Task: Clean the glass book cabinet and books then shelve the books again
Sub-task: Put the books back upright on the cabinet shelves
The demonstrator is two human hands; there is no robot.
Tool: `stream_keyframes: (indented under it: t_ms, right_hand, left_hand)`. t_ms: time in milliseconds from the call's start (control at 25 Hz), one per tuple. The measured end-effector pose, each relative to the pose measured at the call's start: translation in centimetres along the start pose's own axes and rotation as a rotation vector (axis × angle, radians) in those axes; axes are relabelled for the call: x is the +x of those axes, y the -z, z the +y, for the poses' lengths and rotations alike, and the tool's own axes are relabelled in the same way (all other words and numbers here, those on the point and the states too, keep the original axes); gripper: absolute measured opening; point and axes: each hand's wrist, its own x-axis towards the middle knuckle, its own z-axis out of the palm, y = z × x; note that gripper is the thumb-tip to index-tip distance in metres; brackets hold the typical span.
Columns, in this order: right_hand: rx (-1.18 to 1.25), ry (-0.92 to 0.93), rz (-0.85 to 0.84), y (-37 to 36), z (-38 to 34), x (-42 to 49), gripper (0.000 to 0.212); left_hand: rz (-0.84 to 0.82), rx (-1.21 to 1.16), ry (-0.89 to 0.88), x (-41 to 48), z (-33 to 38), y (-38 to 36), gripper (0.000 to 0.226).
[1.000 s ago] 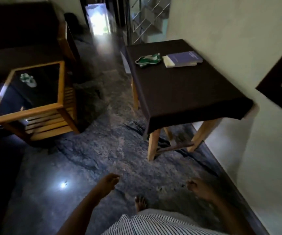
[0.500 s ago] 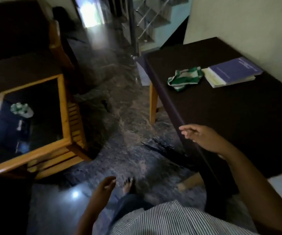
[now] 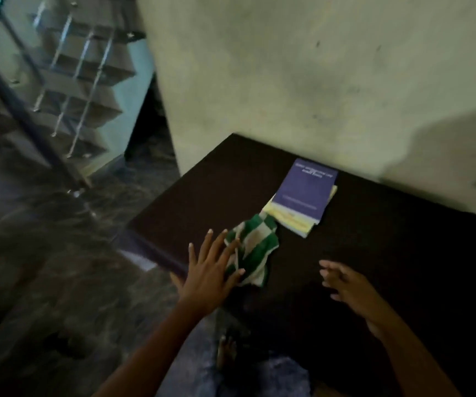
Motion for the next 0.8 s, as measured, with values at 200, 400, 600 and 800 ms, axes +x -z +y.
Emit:
stream_keyframes:
  t_ms: [200,400,600,800]
  right_hand:
    - [0.080,-0.026,0.219,-2.4,-5.5,7.9,0.039]
    - [-0.034,-0.315,0.563,-2.6,-8.5,15.2,0.104]
    - [-0.035,-0.455,0.727,-3.9,-8.9,17.2,0.091]
    - [0.169,-0.465,0.725,-3.0,-8.6,15.4,0.046]
  left_hand:
    - [-0.106,-0.022,-0.073,12.2,-4.6,-1.6,0.099]
    - [-0.256,0.117,-0.248,16.0,-9.1,-4.0,0.068]
    - [-0.187,-0.370,-0.197,18.7,-8.6,-2.6,0.061]
    - [-0.596,-0.994,0.204,27.2,-2.3,-1.0,0.036]
